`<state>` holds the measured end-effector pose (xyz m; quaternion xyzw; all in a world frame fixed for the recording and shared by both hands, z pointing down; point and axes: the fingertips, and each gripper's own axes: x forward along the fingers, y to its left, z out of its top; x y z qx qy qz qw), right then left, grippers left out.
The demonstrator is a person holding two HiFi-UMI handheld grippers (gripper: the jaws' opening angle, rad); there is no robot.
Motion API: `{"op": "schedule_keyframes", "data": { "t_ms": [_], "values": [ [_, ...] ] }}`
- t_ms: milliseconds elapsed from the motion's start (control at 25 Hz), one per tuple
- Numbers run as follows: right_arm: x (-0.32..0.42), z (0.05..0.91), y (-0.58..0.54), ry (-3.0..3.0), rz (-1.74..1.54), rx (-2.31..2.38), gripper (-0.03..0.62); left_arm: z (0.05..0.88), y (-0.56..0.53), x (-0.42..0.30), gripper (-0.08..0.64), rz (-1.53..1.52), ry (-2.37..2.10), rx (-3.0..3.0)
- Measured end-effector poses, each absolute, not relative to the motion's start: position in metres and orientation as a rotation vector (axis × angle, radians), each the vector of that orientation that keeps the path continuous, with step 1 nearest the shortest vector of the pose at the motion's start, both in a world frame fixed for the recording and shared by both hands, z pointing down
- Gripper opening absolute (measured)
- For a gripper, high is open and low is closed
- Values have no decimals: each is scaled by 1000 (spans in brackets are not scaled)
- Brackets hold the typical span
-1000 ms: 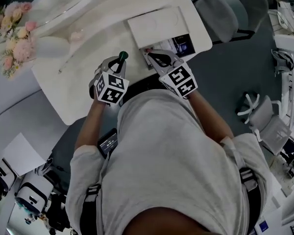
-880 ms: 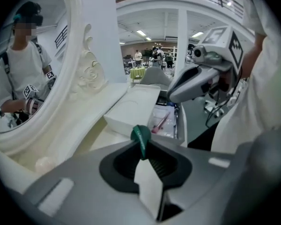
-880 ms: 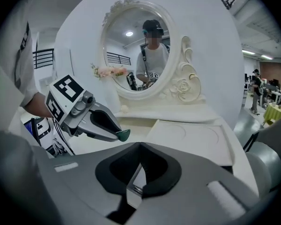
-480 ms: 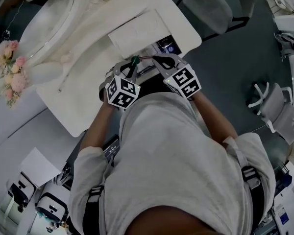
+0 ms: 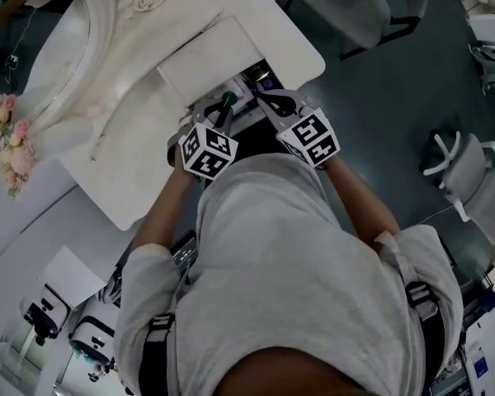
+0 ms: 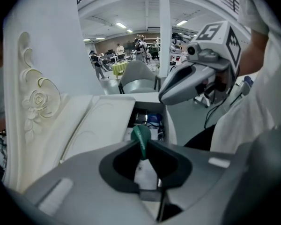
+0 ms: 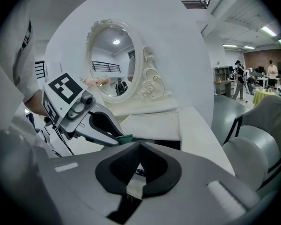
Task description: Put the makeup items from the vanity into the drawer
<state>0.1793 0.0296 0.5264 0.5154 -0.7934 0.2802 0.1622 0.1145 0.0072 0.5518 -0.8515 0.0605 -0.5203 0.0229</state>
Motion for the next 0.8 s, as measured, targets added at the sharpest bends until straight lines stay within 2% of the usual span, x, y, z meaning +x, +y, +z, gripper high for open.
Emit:
{"op": "schedule_keyframes", "data": {
  "t_ms": [800],
  "values": [
    [260, 537, 43, -2278, 819, 1465, -2, 601, 9, 181, 58, -1771, 230, -2611]
  ]
}}
